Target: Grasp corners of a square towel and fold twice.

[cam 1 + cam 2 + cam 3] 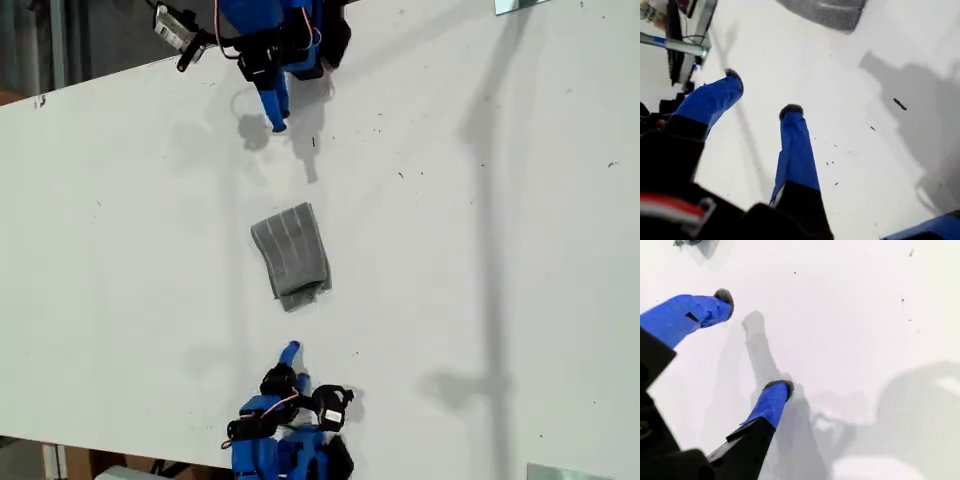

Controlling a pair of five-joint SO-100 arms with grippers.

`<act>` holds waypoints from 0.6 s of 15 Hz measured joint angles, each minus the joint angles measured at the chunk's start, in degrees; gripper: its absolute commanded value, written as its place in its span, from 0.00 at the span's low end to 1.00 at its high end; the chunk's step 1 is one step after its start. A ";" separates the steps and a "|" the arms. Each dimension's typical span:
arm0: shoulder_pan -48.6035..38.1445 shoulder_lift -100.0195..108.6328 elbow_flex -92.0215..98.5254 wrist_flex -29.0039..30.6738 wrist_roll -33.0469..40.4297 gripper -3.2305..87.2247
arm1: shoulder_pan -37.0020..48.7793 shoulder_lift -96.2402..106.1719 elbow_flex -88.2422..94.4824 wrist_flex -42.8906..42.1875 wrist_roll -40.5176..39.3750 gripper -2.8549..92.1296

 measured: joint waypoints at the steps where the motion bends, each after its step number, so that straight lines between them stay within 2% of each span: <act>1: 2.02 10.72 0.97 5.45 -1.58 0.37 | -0.35 1.76 0.88 -0.44 0.26 0.25; 3: 3.34 40.87 4.48 21.36 -3.69 0.36 | -0.53 1.67 2.72 -1.14 0.26 0.23; 4: 5.19 52.38 6.77 23.91 -5.10 0.36 | -0.44 1.76 4.04 -1.32 0.88 0.23; 6: 7.65 61.17 10.63 25.84 -7.73 0.36 | -0.97 1.76 7.03 -2.72 2.64 0.22; 9: 9.32 63.46 13.89 25.58 -9.58 0.34 | -3.08 1.76 13.01 -2.55 7.47 0.21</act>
